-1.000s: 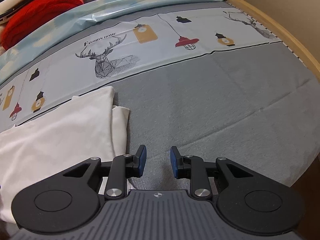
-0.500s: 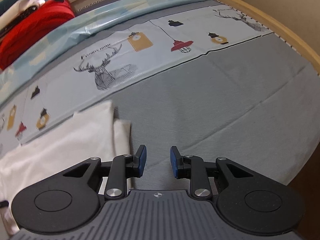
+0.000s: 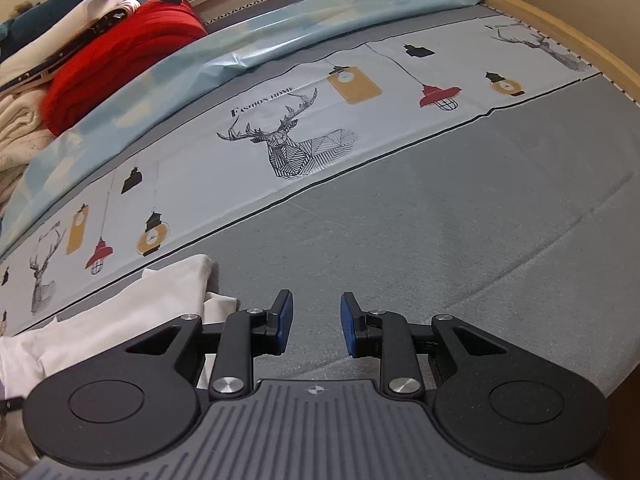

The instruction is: Fold small clothes

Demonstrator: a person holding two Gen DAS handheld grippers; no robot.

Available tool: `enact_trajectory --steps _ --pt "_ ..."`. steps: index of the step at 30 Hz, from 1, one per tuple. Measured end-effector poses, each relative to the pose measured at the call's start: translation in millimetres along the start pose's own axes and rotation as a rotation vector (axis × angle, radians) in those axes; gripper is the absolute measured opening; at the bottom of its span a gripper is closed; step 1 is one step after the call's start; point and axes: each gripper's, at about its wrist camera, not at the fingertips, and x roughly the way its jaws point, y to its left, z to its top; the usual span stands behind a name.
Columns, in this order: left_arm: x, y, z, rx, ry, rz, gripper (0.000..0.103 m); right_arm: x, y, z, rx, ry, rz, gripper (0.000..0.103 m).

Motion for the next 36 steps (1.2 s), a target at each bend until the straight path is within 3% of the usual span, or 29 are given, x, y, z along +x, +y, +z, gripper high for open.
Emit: enact_trajectory --steps 2,5,9,10,13,18,20,23,26,30,32,33,34,36 --pt "5.1 -33.3 3.1 -0.011 0.003 -0.138 0.011 -2.2 -6.6 0.5 0.010 0.003 0.006 0.027" --pt "17.4 -92.2 1.4 -0.012 0.022 -0.278 0.011 -5.1 -15.4 1.1 0.019 0.001 0.003 0.027" --pt "38.2 -161.5 -1.4 -0.002 0.046 -0.403 0.014 -7.3 -26.9 0.5 0.040 0.003 -0.004 0.027" --pt "43.8 -174.7 -2.9 -0.002 0.061 -0.423 0.020 -7.4 -28.7 0.3 0.046 0.005 -0.005 0.027" --pt "47.7 -189.5 -4.4 0.012 0.055 -0.474 0.021 -6.8 -31.3 -0.6 0.065 0.011 0.008 0.027" --pt "39.6 -165.1 -2.6 0.060 0.064 -0.411 0.021 -1.0 -20.6 -0.9 0.032 0.032 0.059 0.028" --pt "39.5 -147.0 -3.3 0.071 0.086 -0.357 0.021 4.5 -13.1 -1.2 0.024 0.058 0.098 0.033" --pt "37.3 -119.8 -6.5 0.086 0.119 -0.280 0.021 16.8 3.7 -6.4 0.003 0.130 0.162 0.036" --pt "36.0 -99.6 -13.0 0.114 0.150 -0.229 0.021 30.2 30.3 -21.8 -0.086 0.232 0.205 0.047" --pt "43.8 -87.6 -25.0 0.180 0.208 -0.127 0.021 52.4 58.0 -50.0 -0.267 0.376 0.083 0.048" --pt "46.5 -85.6 -30.5 0.215 0.226 -0.109 0.021 53.0 63.3 -52.9 -0.298 0.382 0.087 0.042" --pt "47.6 -85.8 -32.5 0.234 0.234 -0.110 0.021 50.8 64.7 -53.1 -0.302 0.377 0.105 0.034" --pt "47.9 -85.8 -35.1 0.248 0.240 -0.112 0.022 48.2 65.1 -52.2 -0.303 0.372 0.125 0.019" --pt "51.2 -87.3 -39.1 0.285 0.256 -0.101 0.025 37.3 59.9 -46.0 -0.289 0.329 0.148 0.015"
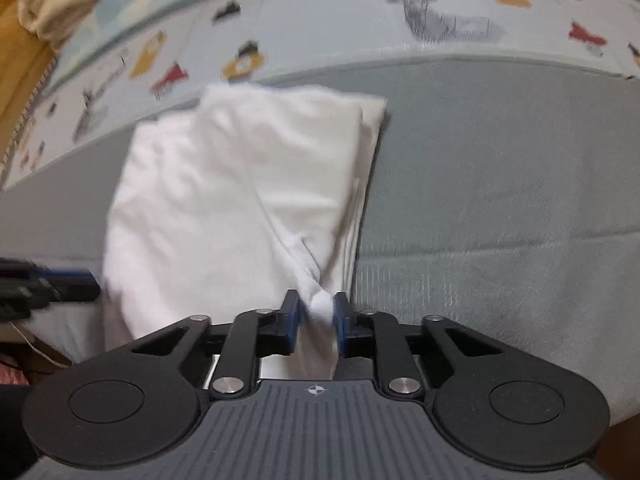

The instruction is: Fold small clothes

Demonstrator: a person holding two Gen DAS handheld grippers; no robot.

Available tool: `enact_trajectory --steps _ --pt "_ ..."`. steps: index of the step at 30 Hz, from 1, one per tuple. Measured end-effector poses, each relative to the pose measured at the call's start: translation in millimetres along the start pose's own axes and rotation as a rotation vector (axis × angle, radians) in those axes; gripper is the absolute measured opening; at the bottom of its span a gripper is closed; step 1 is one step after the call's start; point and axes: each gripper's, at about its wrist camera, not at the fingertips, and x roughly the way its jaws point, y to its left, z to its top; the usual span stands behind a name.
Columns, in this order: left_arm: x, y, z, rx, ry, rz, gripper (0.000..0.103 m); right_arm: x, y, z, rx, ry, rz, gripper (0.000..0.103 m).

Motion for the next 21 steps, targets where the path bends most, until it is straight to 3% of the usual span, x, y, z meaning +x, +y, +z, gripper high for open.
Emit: enact_trajectory --steps 4,8,10,13,16,18,20,21 --pt "10.8 -5.1 -4.7 0.049 0.037 0.048 0.028 -27.9 -25.3 3.0 0.106 -0.114 0.029 0.014" --pt "18.3 -8.0 -6.2 0.065 0.058 0.064 0.030 -20.7 -31.2 -1.1 0.073 -0.075 -0.154 0.020" --pt "18.0 -9.0 -3.9 0.052 0.048 0.059 0.035 -18.0 -39.2 -2.1 0.114 -0.036 -0.096 0.032" --pt "14.7 -9.4 -0.3 0.036 0.022 0.043 0.036 -20.2 -40.2 -5.3 0.133 -0.016 0.002 0.038" --pt "14.6 -13.0 1.1 0.032 0.021 0.038 0.036 -17.3 -30.5 -7.5 0.068 0.007 0.033 0.040" --pt "15.4 -14.3 1.7 0.034 0.019 0.045 0.036 -8.0 -17.5 -12.9 -0.021 0.067 0.020 0.039" --pt "15.3 -14.5 2.6 0.031 0.010 0.039 0.036 8.6 -3.6 -23.7 -0.152 0.163 -0.031 0.019" --pt "14.8 -13.7 2.8 0.031 0.002 0.035 0.036 17.3 6.0 -32.1 -0.266 0.195 -0.120 0.019"
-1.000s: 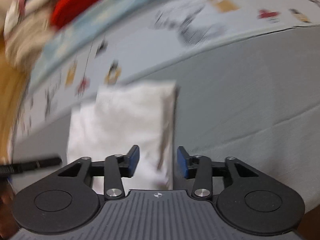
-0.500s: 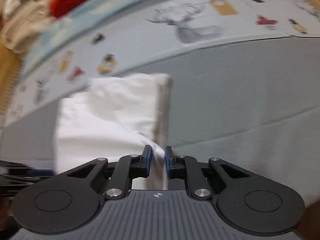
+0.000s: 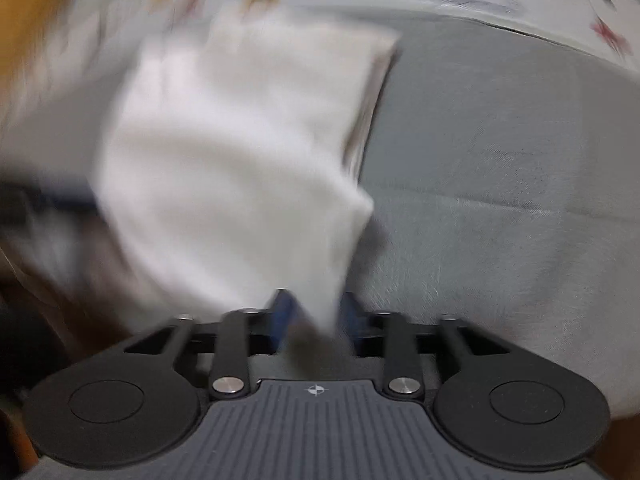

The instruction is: Fold small clothes

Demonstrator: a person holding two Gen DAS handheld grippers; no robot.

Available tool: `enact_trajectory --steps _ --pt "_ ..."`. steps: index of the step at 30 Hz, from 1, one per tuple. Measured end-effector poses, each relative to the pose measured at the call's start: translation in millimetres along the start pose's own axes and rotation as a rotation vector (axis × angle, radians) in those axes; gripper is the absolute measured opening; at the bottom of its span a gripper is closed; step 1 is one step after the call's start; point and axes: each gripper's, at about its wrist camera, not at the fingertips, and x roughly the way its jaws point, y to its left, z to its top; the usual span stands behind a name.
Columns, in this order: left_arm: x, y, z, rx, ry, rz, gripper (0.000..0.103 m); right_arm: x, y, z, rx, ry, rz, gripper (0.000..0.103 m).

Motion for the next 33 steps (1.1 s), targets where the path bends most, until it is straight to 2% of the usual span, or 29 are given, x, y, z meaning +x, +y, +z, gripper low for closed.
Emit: enact_trajectory --steps 2,4,9,10,11,13,16,21,24,27,33 --pt "-1.2 3.1 1.0 -0.012 -0.023 -0.009 0.037 11.3 13.3 -6.4 -0.128 0.043 -0.130 0.016" --pt "-1.2 6.1 3.7 -0.031 -0.038 -0.019 0.037 6.6 11.1 -5.7 -0.125 0.025 -0.121 0.016" --pt "12.4 5.0 7.2 -0.002 -0.013 -0.002 0.038 -51.9 -22.5 2.7 0.073 -0.231 0.026 0.017" --pt "16.8 5.9 6.3 0.005 0.001 0.000 0.039 -60.0 -30.4 2.5 0.115 -0.272 0.046 0.020" --pt "20.1 6.7 6.7 0.008 0.015 0.000 0.040 -67.9 -40.0 2.6 0.168 -0.318 0.052 0.028" --pt "20.5 13.6 8.7 -0.023 0.001 -0.039 0.047 -75.3 -54.0 3.6 0.259 -0.396 0.027 0.039" --pt "18.2 32.9 7.0 -0.113 -0.045 -0.125 0.048 -75.3 -69.6 11.3 0.379 -0.500 0.057 0.040" --pt "-4.6 59.0 11.9 -0.211 -0.181 -0.149 0.048 -54.5 -72.0 27.7 0.481 -0.546 0.145 0.040" --pt "-13.5 75.3 13.6 -0.296 -0.253 -0.088 0.048 -30.2 -73.1 44.0 0.525 -0.520 0.145 0.040" --pt "-16.9 85.1 17.1 -0.325 -0.279 -0.052 0.048 -11.9 -67.9 61.2 0.554 -0.502 0.144 0.040" --pt "-15.0 98.2 24.9 -0.327 -0.262 -0.019 0.048 18.4 -58.6 92.4 0.548 -0.446 0.119 0.040"
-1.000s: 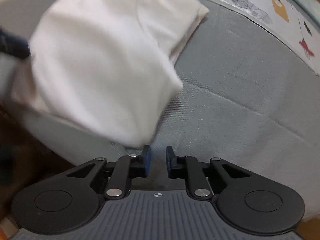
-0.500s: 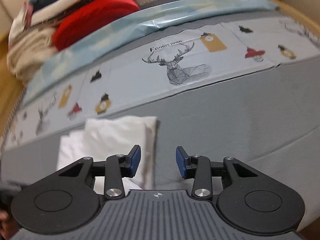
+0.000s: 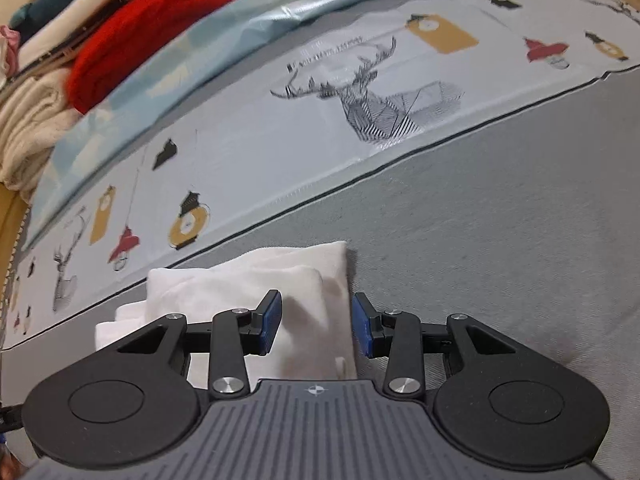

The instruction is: Fold small clothes

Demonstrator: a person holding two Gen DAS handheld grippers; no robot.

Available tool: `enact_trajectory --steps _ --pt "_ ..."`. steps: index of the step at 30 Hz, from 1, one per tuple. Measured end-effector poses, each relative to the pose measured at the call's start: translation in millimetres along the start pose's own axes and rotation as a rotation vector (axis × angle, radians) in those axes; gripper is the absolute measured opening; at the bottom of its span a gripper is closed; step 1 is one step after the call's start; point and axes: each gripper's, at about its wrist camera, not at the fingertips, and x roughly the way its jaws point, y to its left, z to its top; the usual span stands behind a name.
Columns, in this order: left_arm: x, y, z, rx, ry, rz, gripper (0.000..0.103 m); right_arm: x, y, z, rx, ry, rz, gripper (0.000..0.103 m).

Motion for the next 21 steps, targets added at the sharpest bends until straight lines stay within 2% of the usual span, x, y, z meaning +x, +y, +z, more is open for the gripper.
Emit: enact_trajectory --steps 1,2,3,6,7,9,10,12,13,14,16,19,21 --pt "0.9 1.7 1.3 -0.002 0.006 0.000 0.048 5.0 2.3 0.5 0.001 0.014 0.004 0.027" --pt "1.6 3.6 2.5 -0.001 0.007 -0.001 0.048 9.4 5.0 1.1 -0.006 0.026 0.016 0.004" --pt "2.6 3.6 4.0 0.000 0.008 -0.001 0.048 9.6 9.9 1.9 -0.025 0.006 0.012 0.003" --pt "6.3 3.3 6.2 -0.002 0.015 -0.015 0.048 -6.3 19.1 6.9 -0.055 -0.156 0.003 0.003" --pt "8.7 2.1 6.9 -0.005 0.020 -0.020 0.048 -5.1 18.1 6.9 -0.054 -0.158 -0.021 0.003" --pt "13.5 -0.6 7.6 -0.011 0.037 -0.028 0.052 10.2 9.8 4.2 -0.023 -0.077 -0.101 0.004" --pt "16.0 -2.5 7.7 -0.014 0.046 -0.034 0.055 15.8 4.2 3.2 0.004 -0.039 -0.114 0.006" --pt "22.0 -6.4 7.7 -0.017 0.065 -0.042 0.057 13.1 2.3 3.3 0.001 -0.043 -0.137 0.012" --pt "25.2 -9.2 7.6 -0.012 0.076 -0.041 0.058 6.1 4.1 3.6 -0.023 -0.075 -0.152 0.021" --pt "27.9 -12.2 7.1 -0.007 0.084 -0.038 0.059 -0.1 5.9 3.7 -0.043 -0.098 -0.162 0.035" --pt "33.8 -17.0 5.2 0.002 0.100 -0.032 0.059 -13.3 6.5 3.2 -0.064 -0.130 -0.135 0.055" --pt "42.9 -21.7 2.2 0.000 0.125 -0.027 0.059 -21.3 3.0 -2.3 -0.052 -0.069 -0.009 0.056" --pt "48.3 -25.6 0.6 0.000 0.134 -0.017 0.060 -18.6 0.1 -7.5 -0.043 0.018 0.046 0.058"
